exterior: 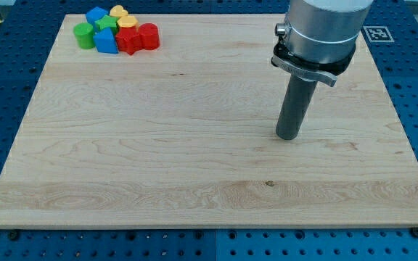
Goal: Point at the red circle
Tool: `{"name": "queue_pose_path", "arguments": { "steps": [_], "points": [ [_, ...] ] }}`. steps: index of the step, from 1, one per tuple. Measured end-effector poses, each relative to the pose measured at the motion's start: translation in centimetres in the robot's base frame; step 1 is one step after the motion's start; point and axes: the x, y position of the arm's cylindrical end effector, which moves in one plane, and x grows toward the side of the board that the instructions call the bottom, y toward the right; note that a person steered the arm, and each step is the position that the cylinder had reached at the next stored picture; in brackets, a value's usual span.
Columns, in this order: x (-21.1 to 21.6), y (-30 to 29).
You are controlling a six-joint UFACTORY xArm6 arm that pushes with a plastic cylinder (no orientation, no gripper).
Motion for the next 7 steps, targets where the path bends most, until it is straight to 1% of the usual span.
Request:
{"name": "queue_pose_path", "arguments": {
  "steps": [2, 3, 4, 5, 6, 7],
  "points": [
    [0.0, -1.1],
    [-1.7, -8.9],
    [-4.6, -18.4],
    [-6.3, -26.1],
    [-7.6, -31.3],
    [-8.4, -32.8]
  ]
}}
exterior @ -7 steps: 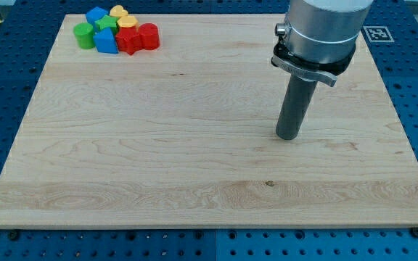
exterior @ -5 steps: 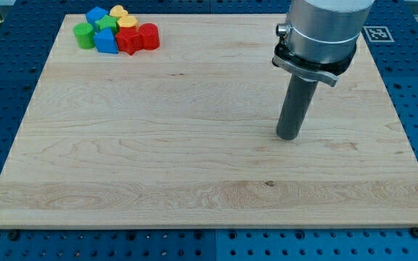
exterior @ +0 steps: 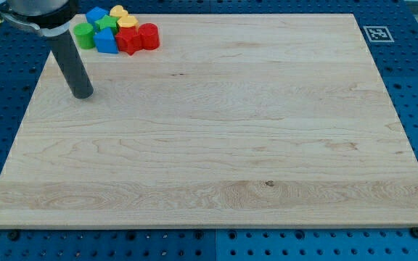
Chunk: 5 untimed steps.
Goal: Point at the red circle
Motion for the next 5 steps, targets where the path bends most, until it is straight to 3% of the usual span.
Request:
{"name": "queue_pose_path", "arguments": {
  "steps": [1, 3, 5],
  "points": [
    [0.0, 3.5],
    [-1.7, 22.4],
    [-15.0, 23.6]
  ]
}}
